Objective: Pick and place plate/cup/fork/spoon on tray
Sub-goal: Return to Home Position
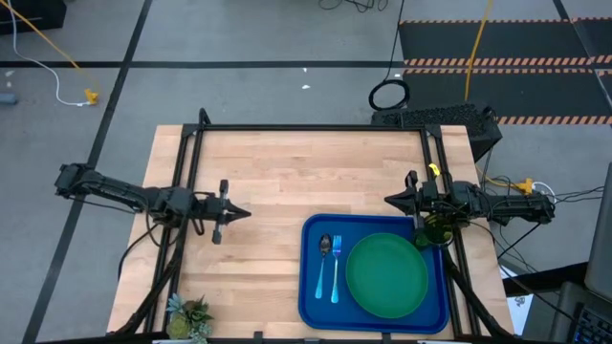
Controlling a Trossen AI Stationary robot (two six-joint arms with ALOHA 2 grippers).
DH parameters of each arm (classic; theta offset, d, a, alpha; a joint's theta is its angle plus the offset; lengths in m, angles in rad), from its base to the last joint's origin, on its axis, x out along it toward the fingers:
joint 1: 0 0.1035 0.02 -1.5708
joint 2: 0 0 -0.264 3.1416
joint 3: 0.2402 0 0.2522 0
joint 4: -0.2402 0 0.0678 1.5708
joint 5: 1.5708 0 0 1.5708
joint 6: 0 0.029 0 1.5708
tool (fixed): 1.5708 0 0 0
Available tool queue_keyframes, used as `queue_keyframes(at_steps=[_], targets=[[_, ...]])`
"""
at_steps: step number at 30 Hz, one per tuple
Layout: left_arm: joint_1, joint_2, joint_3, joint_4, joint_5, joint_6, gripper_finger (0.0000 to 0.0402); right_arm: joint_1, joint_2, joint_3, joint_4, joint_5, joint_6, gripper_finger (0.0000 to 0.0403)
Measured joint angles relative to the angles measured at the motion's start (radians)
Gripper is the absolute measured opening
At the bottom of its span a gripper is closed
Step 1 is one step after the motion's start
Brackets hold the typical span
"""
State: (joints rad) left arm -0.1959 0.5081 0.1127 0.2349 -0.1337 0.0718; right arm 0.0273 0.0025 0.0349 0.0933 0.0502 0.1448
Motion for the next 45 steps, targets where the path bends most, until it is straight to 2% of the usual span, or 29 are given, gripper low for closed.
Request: queue_keyframes(at_steps=[4,10,19,26,38,42,45], targets=[[0.0,-0.008,-0.012,0.014,0.011,-0.001,0.0004,0.0,0.0,0.0,0.0,0.0,0.0,0.0],[0.0,-0.027,-0.102,0.122,0.012,-0.028,0.0004,0.0,0.0,0.0,0.0,0.0,0.0,0.0],[0.0,-0.081,-0.103,0.104,0.025,0.023,0.0008,0.0,0.0,0.0,0.0,0.0,0.0,0.0],[0.0,-0.223,-0.103,0.052,0.025,0.053,0.0008,0.0,0.0,0.0,0.0,0.0,0.0,0.0],[0.0,-0.492,-0.103,-0.143,0.011,0.098,0.0003,0.0,0.0,0.0,0.0,0.0,0.0,0.0],[0.004,-0.505,-0.101,-0.194,-0.043,0.1,0.0008,0.0,0.0,0.0,0.0,0.0,0.0,0.0],[0.016,-0.503,-0.101,-0.196,-0.043,0.094,0.0009,0.0,0.0,0.0,0.0,0.0,0.0,0.0]])
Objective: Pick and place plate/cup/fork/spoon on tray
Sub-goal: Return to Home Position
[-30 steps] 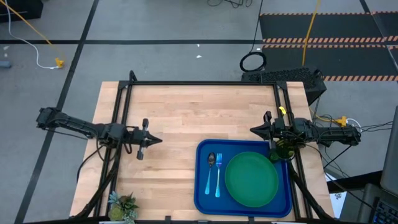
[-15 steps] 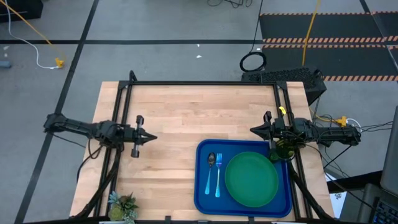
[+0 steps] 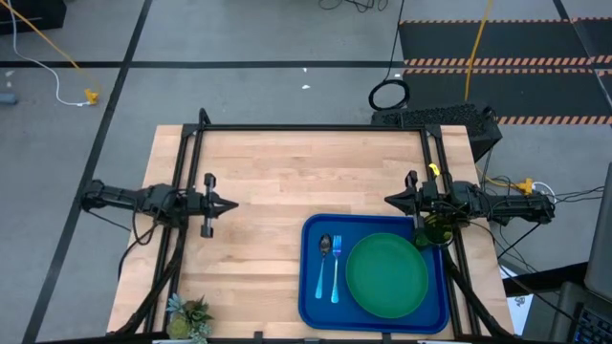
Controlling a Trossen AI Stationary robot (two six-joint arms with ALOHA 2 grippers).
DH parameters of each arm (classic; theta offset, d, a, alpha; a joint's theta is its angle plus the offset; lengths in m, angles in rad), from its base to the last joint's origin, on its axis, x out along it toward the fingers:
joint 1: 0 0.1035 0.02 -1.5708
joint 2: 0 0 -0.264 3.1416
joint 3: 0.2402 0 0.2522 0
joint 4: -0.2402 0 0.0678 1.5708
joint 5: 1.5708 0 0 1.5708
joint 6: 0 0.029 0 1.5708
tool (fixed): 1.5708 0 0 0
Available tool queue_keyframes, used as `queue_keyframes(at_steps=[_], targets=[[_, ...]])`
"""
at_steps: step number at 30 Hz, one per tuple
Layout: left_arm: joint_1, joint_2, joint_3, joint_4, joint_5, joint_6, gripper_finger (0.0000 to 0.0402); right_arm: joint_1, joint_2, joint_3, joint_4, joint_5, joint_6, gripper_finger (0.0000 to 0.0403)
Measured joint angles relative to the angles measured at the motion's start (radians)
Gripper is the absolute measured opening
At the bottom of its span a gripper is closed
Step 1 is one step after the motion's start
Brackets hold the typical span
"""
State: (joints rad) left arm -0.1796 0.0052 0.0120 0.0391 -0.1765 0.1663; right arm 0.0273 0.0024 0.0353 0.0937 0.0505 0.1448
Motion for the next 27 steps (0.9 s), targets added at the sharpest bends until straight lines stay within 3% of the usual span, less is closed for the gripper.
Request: queue_keyframes(at_steps=[27], targets=[[0.008,0.0,-0.002,0.011,0.027,-0.014,0.0024,0.0,0.0,0.0,0.0,0.0,0.0,0.0]])
